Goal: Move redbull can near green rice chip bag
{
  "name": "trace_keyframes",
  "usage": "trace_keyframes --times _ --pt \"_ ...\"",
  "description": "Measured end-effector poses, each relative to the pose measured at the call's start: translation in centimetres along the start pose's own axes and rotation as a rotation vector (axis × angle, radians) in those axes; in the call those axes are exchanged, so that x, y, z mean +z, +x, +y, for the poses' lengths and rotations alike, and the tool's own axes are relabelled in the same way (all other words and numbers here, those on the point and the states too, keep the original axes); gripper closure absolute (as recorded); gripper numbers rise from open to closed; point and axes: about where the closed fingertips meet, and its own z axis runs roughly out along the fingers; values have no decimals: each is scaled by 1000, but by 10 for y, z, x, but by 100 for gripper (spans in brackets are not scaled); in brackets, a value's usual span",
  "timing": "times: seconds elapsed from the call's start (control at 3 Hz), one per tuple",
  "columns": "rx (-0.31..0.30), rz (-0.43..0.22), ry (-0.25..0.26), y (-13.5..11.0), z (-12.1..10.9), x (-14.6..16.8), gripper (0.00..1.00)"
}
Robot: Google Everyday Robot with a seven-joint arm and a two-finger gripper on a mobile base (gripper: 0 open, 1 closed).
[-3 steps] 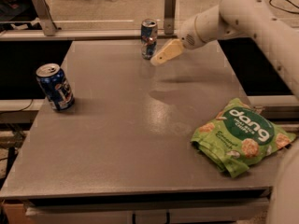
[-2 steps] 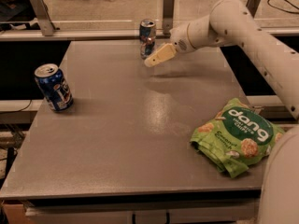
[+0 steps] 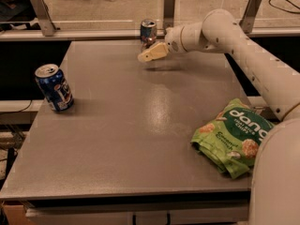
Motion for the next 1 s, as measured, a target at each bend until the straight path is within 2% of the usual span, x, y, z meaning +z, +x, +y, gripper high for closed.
trace_keyframes --times 0.33,0.67,1.0 --pt "50 -63 4 -9 -4 13 18" --pt "83 -100 -6 -18 -4 22 41" --pt "89 -136 -14 -32 -1 18 65"
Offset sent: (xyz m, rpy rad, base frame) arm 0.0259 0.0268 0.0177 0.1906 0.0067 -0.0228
